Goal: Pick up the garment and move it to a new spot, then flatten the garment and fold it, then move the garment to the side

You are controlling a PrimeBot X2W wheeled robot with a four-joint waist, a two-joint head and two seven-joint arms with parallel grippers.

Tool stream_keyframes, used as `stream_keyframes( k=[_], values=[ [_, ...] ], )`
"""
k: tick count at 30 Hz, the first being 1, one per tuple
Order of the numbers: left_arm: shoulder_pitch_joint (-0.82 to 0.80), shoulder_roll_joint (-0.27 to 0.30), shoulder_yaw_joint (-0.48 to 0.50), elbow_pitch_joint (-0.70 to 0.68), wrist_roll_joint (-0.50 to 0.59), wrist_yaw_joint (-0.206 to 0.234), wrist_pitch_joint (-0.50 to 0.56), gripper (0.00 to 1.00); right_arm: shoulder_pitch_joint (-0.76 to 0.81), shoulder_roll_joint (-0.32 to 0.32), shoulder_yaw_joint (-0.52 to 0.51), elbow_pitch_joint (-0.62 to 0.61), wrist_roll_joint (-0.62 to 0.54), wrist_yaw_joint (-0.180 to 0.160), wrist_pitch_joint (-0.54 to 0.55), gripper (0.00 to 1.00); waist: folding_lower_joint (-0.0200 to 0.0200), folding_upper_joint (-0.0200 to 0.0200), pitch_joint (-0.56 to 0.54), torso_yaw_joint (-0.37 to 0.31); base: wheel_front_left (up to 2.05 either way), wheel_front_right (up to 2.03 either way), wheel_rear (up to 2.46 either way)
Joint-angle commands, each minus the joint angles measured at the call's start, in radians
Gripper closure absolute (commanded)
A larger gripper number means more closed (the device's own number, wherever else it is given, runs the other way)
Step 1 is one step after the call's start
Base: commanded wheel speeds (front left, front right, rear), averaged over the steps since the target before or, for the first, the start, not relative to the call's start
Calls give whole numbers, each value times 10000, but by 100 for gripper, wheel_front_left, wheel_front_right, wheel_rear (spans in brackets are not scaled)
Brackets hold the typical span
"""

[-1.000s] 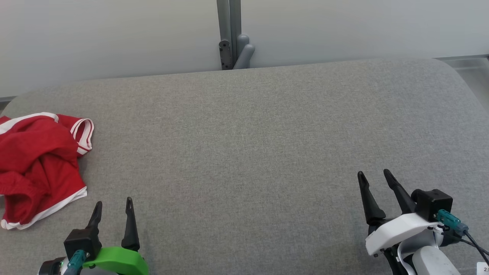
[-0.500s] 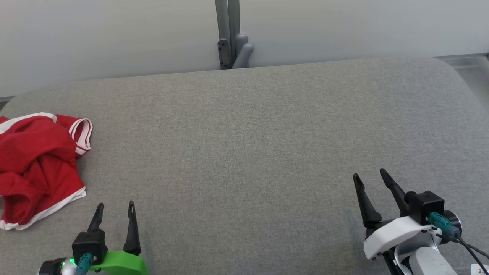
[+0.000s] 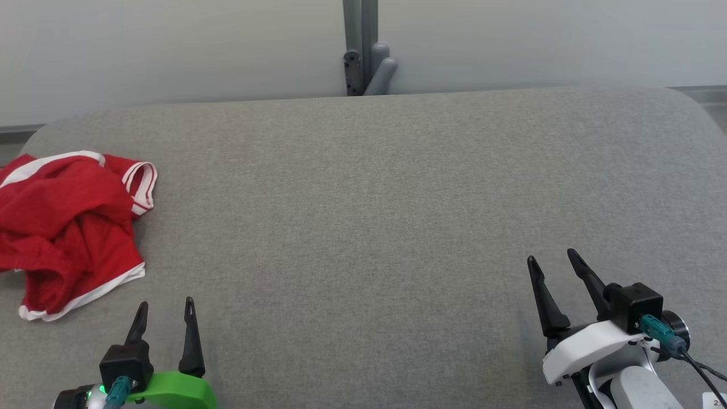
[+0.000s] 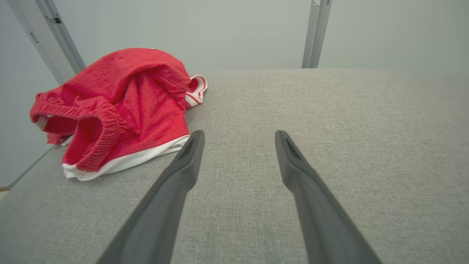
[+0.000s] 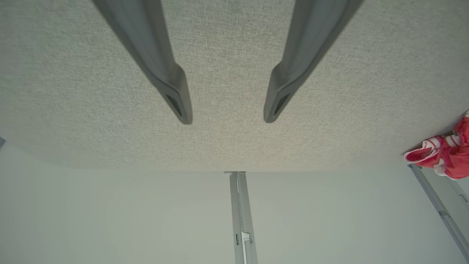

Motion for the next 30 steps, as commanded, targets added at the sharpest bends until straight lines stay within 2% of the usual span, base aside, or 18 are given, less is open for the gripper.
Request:
stream_keyframes(
  k=[1,10,15,19,21,25,30],
  values=[
    [-147,7,34,63,-102,84,-6,0,-45,-57,48,-61,-55,2,-33,0,0,0,143,636,0,0,0],
    [4,-3,122,342,-550,51,-5,0,-386,-123,830,12,18,2,-32,0,0,0,448,3421,0,0,0],
    [227,-7,162,323,-975,35,-5,0,-701,-73,1113,47,84,-1,-32,0,0,0,577,4456,0,0,0],
    [332,-9,205,368,-1207,91,-5,0,-868,-145,1403,152,120,-1,-32,0,0,0,685,4657,0,0,0],
    [338,-8,223,368,-1392,-68,-5,0,-864,-203,1495,194,171,-1,-32,0,0,0,748,4602,0,0,0],
    [-50,-10,346,446,-1770,-315,-5,0,-905,-459,1547,236,236,-1,-33,0,0,0,1007,4239,0,0,0],
    [-935,16,696,660,-1643,-604,-6,0,-1025,-822,1467,56,244,-1,-32,0,0,0,1484,3747,0,0,0]
  ],
)
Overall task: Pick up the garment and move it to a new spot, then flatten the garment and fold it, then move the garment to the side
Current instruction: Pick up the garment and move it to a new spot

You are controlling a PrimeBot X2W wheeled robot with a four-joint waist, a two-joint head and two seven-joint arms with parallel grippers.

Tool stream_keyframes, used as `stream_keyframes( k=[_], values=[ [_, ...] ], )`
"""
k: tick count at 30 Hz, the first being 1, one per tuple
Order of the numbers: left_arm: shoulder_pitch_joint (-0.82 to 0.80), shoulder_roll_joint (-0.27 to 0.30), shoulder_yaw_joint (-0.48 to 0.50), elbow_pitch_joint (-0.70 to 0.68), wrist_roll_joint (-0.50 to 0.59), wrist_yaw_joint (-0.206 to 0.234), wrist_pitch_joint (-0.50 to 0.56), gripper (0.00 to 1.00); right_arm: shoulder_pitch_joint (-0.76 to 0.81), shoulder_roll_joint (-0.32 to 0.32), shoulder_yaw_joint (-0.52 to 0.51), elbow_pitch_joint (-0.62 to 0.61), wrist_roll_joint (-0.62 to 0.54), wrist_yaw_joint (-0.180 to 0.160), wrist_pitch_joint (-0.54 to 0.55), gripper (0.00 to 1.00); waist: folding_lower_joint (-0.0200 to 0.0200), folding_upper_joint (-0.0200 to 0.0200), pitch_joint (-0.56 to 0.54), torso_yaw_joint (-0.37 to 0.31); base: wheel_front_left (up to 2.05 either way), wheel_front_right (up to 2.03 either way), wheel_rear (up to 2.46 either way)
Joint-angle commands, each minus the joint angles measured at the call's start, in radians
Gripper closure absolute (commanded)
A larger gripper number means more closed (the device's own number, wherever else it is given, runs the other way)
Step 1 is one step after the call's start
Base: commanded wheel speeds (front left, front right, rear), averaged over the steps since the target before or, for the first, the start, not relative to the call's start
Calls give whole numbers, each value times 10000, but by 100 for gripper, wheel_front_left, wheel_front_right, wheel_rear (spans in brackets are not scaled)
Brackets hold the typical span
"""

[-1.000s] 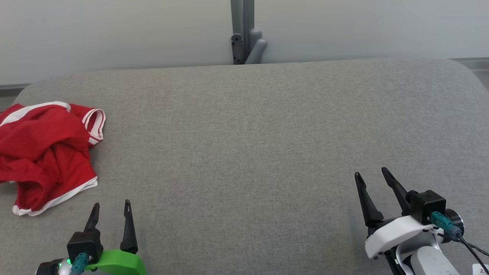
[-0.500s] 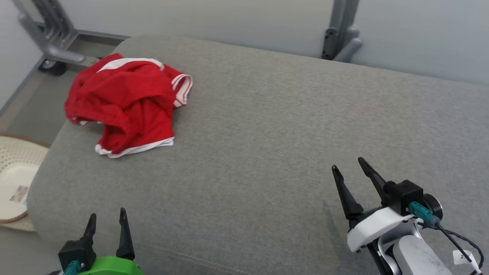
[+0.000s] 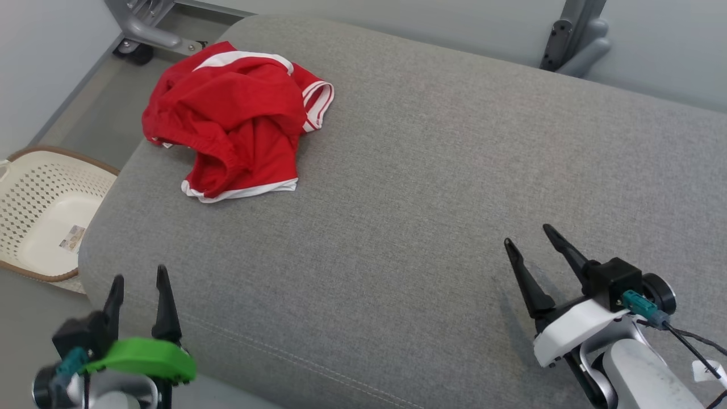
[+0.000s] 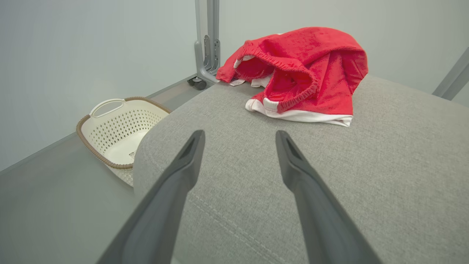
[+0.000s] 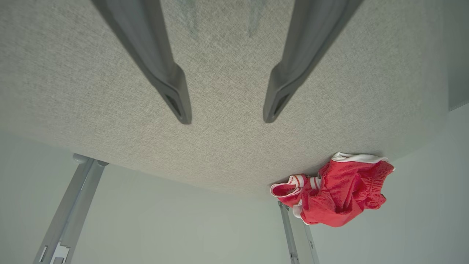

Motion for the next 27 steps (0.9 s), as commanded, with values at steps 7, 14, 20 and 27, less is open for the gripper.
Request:
stream_keyframes(
  k=[7,14,20,27],
  values=[
    [-2626,861,-3,1018,12,-228,-3,0,-426,-716,-131,-396,70,-6,-30,0,0,0,1653,-1296,0,0,0],
    [-4349,1831,-768,2507,-1224,-226,-1,0,-766,-1019,-173,-725,139,-6,-31,0,0,0,2666,-2118,0,0,0],
    [-4781,1813,-525,3166,-1911,-229,-1,0,-819,-1201,-435,-843,195,-6,-30,0,0,0,3281,-2567,0,0,0],
    [-5221,1638,706,3471,-2649,-202,-3,0,-987,-1308,-457,-913,259,-6,-30,0,0,0,3623,-2865,0,0,0]
  ],
)
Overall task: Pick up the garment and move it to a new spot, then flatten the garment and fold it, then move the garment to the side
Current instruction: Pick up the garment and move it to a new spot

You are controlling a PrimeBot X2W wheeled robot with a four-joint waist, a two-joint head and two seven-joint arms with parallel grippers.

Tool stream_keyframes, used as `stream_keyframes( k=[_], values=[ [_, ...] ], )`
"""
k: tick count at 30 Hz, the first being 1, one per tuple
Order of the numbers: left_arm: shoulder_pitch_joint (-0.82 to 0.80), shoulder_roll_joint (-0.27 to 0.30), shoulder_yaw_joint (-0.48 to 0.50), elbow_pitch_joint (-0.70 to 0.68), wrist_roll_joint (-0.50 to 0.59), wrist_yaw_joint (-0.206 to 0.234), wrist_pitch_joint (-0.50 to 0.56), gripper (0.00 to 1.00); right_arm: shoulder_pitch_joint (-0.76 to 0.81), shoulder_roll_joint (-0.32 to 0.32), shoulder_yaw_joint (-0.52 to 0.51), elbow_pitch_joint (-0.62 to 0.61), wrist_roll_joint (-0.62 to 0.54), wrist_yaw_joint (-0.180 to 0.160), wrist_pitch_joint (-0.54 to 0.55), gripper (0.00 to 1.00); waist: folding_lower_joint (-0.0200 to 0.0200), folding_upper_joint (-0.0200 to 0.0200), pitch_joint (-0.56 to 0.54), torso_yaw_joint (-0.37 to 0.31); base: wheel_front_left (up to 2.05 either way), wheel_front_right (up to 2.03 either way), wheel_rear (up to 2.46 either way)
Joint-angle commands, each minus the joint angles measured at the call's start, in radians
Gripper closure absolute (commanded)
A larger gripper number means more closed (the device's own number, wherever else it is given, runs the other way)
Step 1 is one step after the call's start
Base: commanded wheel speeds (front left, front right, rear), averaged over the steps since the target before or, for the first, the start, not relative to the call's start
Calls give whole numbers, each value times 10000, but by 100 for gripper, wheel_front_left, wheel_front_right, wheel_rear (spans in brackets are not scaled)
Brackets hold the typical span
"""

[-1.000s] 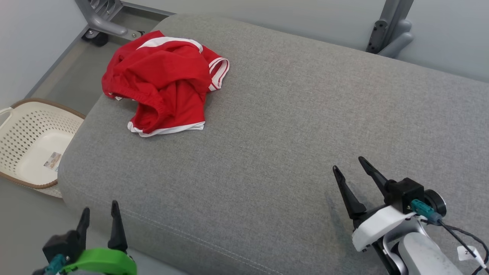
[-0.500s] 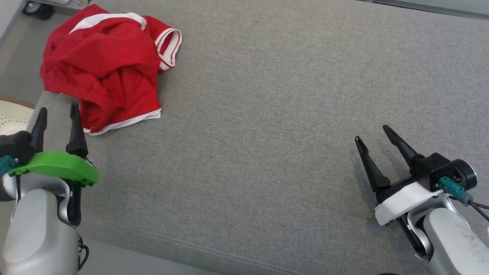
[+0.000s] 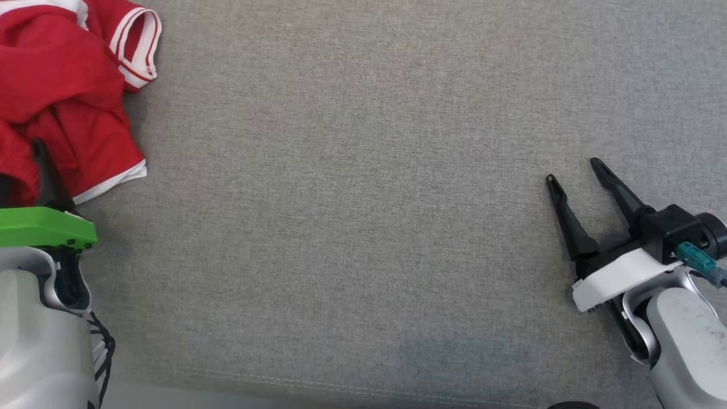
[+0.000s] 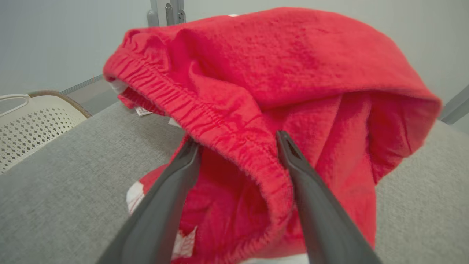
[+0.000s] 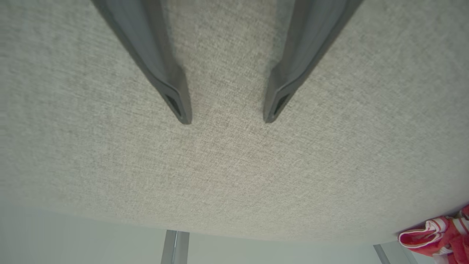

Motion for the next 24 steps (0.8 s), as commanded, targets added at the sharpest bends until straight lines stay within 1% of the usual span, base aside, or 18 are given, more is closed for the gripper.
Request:
stream_keyframes(
  k=[1,2,3,4,5,7,10,12,13,14,18,22,24],
  values=[
    [-141,-46,114,119,108,31,1,0,-76,-20,59,32,94,-6,-30,0,-1,0,340,-381,0,0,0],
    [-222,-114,252,184,135,27,1,6,-93,8,116,85,132,-6,-28,0,-1,0,334,-422,0,0,0],
    [-330,-70,394,142,248,22,-1,66,-107,39,166,136,153,-6,-27,0,-1,0,313,-465,0,0,0],
    [-389,-56,485,66,341,17,-2,100,-115,85,200,177,169,-6,-25,0,-1,0,274,-506,0,0,0],
    [-390,-120,545,-24,423,12,-2,100,-115,137,222,210,207,-6,-5,0,-1,0,218,-543,0,0,0],
    [-259,-59,665,-1276,1055,7,-5,100,-48,290,192,265,270,-6,-7,0,-1,0,-43,-653,0,0,0],
    [206,-503,92,-3119,1702,4,4,100,105,541,21,330,353,-6,-8,0,-1,0,-459,-701,0,0,0],
    [276,-454,-489,-4179,1904,3,-4,100,141,748,47,364,372,-6,-10,0,-1,0,-722,-785,0,0,0],
    [250,-373,-1412,-5040,2103,4,-4,100,140,990,86,434,400,-5,-13,0,-1,0,-984,-913,0,0,0],
    [250,-373,-1412,-5040,2103,4,-4,100,140,990,86,434,400,-5,-13,0,-1,0,-984,-913,0,0,0],
    [-135,-608,-3432,-6378,2060,3,-2,100,321,1471,128,594,507,-6,-18,0,-1,0,-1550,-1242,0,0,0],
    [-597,-968,-5244,-6977,1492,4,0,100,470,1853,61,757,633,-8,-18,0,-1,0,-2060,-1799,0,0,0],
    [-857,-1142,-5927,-7074,1210,2,1,100,593,1985,-48,791,649,-8,-17,0,-1,0,-2225,-2114,0,0,0]
  ],
)
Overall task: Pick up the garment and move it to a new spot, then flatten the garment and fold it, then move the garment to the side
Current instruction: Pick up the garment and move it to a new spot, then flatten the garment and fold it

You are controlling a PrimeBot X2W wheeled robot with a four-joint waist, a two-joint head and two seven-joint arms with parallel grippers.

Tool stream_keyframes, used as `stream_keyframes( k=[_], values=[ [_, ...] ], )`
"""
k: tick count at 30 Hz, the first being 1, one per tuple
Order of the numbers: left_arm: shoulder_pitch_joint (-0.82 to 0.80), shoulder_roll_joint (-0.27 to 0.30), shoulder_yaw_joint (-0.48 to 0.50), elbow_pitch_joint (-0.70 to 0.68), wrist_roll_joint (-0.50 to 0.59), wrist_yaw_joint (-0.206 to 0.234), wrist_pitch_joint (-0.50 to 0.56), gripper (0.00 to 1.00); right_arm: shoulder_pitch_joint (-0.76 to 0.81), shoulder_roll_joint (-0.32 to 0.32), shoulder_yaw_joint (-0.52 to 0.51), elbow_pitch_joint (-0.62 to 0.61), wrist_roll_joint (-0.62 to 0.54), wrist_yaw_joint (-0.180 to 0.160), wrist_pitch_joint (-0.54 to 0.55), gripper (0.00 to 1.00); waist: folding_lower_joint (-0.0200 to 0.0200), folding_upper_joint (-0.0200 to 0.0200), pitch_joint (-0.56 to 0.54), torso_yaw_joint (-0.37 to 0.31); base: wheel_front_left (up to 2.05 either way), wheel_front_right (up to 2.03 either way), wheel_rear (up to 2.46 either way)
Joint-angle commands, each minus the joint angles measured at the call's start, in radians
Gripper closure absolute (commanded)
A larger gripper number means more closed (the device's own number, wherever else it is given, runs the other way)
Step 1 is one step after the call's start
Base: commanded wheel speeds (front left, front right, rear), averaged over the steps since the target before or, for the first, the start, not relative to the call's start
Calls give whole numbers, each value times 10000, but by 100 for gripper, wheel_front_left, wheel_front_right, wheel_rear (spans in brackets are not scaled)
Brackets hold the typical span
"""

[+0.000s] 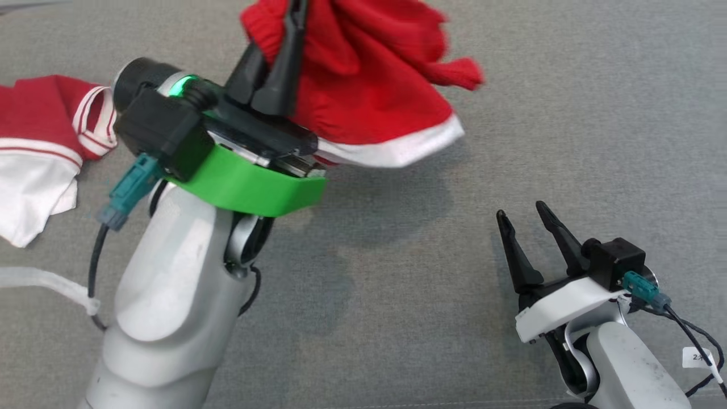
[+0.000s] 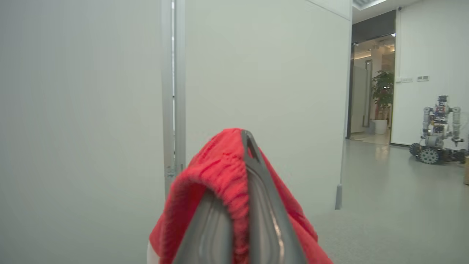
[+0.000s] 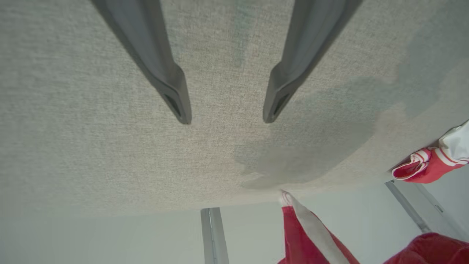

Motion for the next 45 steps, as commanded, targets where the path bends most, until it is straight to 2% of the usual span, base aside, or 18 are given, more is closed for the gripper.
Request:
stream_keyframes(
  k=[1,6,12,13,14,15,16,18,22,27,32,35,37,38,45],
  values=[
    [-196,-102,-149,7,-263,7,-2,100,206,57,-39,44,50,-6,-4,0,0,0,-653,-897,0,0,0],
    [-158,-267,-331,914,-648,10,-1,100,317,215,-322,-25,95,-6,-2,0,0,0,-525,-1707,0,0,0],
    [403,173,452,3119,-441,13,-2,100,100,238,-417,-147,151,-6,-4,0,0,0,161,-2363,0,0,0],
    [478,320,551,3529,-242,10,-1,93,59,224,-414,-158,149,-6,-2,0,0,0,237,-2428,0,0,0],
    [646,364,710,4035,-268,8,-2,62,23,215,-393,-153,145,-6,-2,0,0,0,276,-2475,0,0,0],
    [820,424,903,4516,-299,10,-2,16,-5,199,-379,-145,164,-6,-2,0,0,0,288,-2512,0,0,0],
    [905,542,1107,4877,-195,8,-2,0,-24,169,-394,-149,176,-6,-2,0,0,0,286,-2527,0,0,0],
    [1210,596,1621,5624,-131,45,-2,0,-24,145,-432,-141,164,-6,-2,0,0,0,173,-2494,0,0,0],
    [1842,536,2305,5923,316,25,-4,0,117,123,-399,-203,103,-6,-4,0,0,0,-321,-2208,0,0,0],
    [2869,225,2976,5271,817,8,-2,0,341,212,33,-263,176,-6,-4,0,0,0,-1118,-1683,0,0,0],
    [3991,-236,3490,4074,1112,-1,-2,0,407,261,1113,-308,333,-6,-4,0,0,0,-1599,-1029,0,0,0],
    [4465,-420,3431,3620,1106,-2,-1,0,318,177,1631,-248,470,-6,-4,0,0,0,-1599,-693,0,0,0],
    [4950,-491,3387,3083,887,-4,1,0,122,82,2106,-31,788,-6,-3,0,0,0,-1495,-87,0,0,0],
    [4950,-491,3387,3083,887,-4,1,0,122,82,2106,-31,788,-6,-3,0,0,0,-1495,-87,0,0,0],
    [5599,-511,2415,2624,204,9,-1,0,-632,-146,2774,1069,1438,-6,-3,0,0,0,-1122,1277,0,0,0]
  ],
)
